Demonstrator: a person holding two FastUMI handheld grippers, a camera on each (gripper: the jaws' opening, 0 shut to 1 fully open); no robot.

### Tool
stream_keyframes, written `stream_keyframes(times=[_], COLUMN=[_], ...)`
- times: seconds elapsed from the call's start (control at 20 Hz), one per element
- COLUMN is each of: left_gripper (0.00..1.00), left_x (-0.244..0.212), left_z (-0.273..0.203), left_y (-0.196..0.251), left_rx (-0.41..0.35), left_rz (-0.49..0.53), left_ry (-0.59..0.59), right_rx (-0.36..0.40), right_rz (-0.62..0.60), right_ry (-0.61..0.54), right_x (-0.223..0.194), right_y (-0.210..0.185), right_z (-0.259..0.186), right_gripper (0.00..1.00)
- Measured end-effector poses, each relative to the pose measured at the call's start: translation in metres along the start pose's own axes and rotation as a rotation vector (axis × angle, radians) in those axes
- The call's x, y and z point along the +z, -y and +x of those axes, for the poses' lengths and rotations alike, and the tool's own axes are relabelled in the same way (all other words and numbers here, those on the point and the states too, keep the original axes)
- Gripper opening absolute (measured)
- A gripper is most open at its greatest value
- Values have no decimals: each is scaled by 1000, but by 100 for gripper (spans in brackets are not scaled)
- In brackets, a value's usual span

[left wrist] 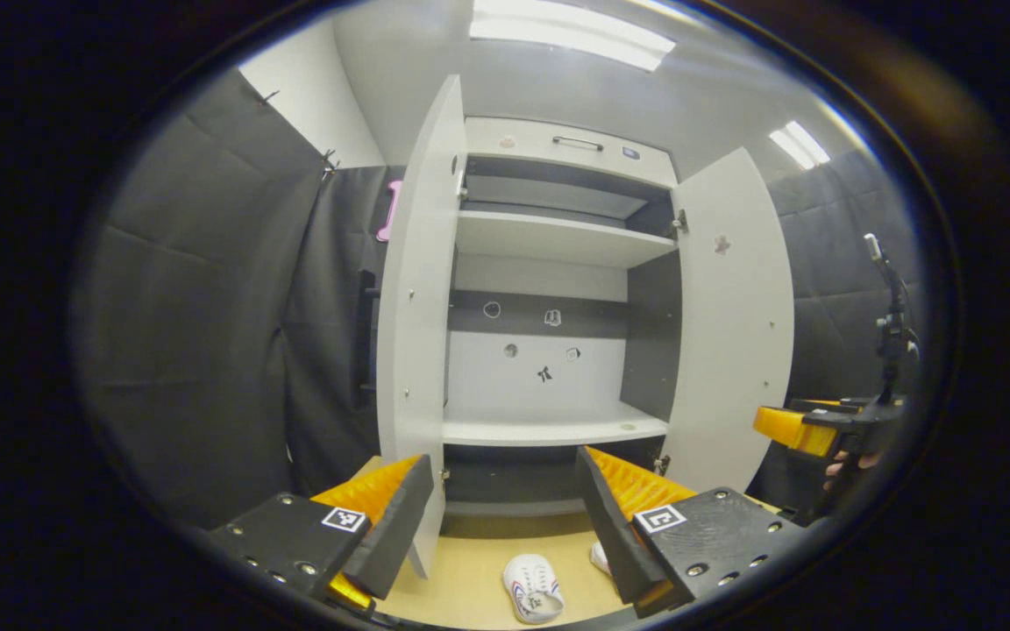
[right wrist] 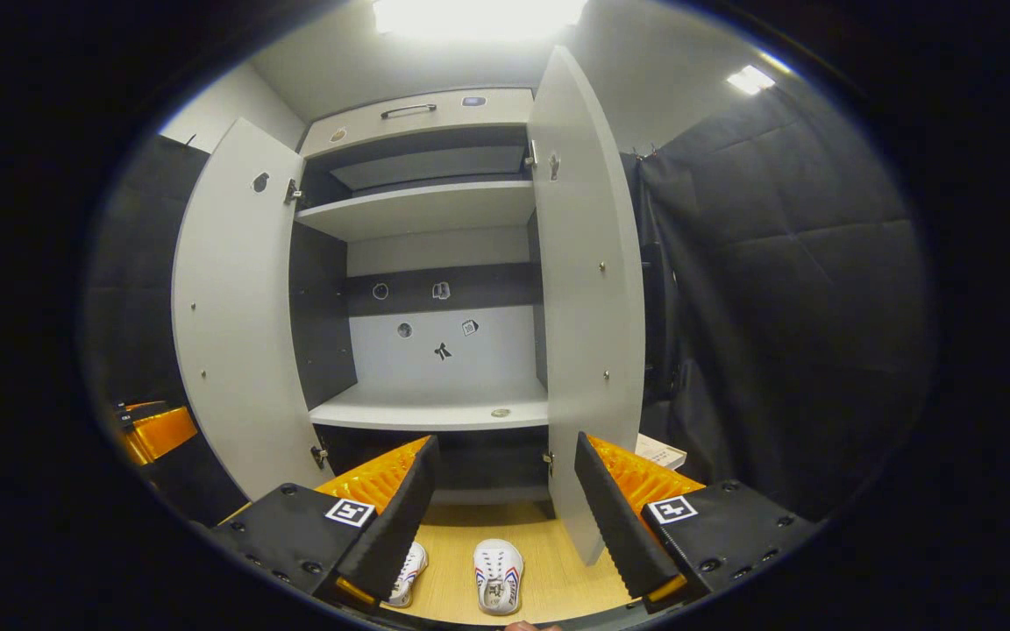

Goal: Grab one shoe with the right hand and put it into the shoe cabinet, grab the other shoe with the left hand and put it into the shoe cabinet; then close the right door with the right hand and the left door with the left hand.

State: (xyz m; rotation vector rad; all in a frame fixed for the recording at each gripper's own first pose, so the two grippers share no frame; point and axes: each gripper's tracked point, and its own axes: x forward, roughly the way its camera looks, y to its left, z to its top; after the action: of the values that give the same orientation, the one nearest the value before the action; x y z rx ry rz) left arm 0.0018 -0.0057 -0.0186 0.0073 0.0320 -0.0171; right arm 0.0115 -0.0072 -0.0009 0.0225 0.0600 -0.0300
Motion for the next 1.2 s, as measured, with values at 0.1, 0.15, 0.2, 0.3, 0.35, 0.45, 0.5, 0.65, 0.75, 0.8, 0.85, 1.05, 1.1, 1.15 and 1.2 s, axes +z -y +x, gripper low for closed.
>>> stream_keyframes(times=[0.1,0.15,0.2,0.3,0.35,0.45,0.5,0.65,0.75,0.8,0.85,1.05,1.1,1.15,1.2], left_gripper=[92,92,92,92,92,92,92,92,92,92,92,92,92,92,92], left_x=[-4,-5,-6,-8,-8,-9,-10,-12,-16,-17,-17,-18,-18,-18,-19], left_z=[0,-1,-1,-2,-2,-4,-5,-8,-9,-11,-12,-17,-18,-20,-23], left_y=[-2,-3,-4,-7,-8,-10,-10,-14,-17,-20,-23,-34,-34,-36,-37], left_rx=[2,3,6,11,14,18,21,27,34,40,46,63,63,64,66], left_rz=[-2,-5,-6,1,5,10,11,13,12,12,12,8,5,5,8], left_ry=[-9,-10,-8,-8,-10,-11,-11,-13,-21,-23,-25,-35,-36,-37,-39], right_rx=[-1,0,-2,-4,-1,4,6,19,28,29,32,56,66,77,87], right_rz=[3,6,6,6,7,0,-7,-23,-21,-19,-17,-16,-12,-1,12], right_ry=[-13,-16,-18,-21,-25,-33,-36,-45,-58,-68,-79,-127,-144,-161,-170], right_x=[1,2,3,2,2,2,2,2,0,-1,0,-10,-17,-25,-31], right_y=[-1,0,1,0,0,-1,-3,-8,-7,-6,-6,-12,-16,-21,-24], right_z=[2,2,3,2,2,4,5,5,8,11,14,37,44,48,53], right_gripper=[97,97,97,97,97,97,97,97,97,97,97,97,97,97,97])
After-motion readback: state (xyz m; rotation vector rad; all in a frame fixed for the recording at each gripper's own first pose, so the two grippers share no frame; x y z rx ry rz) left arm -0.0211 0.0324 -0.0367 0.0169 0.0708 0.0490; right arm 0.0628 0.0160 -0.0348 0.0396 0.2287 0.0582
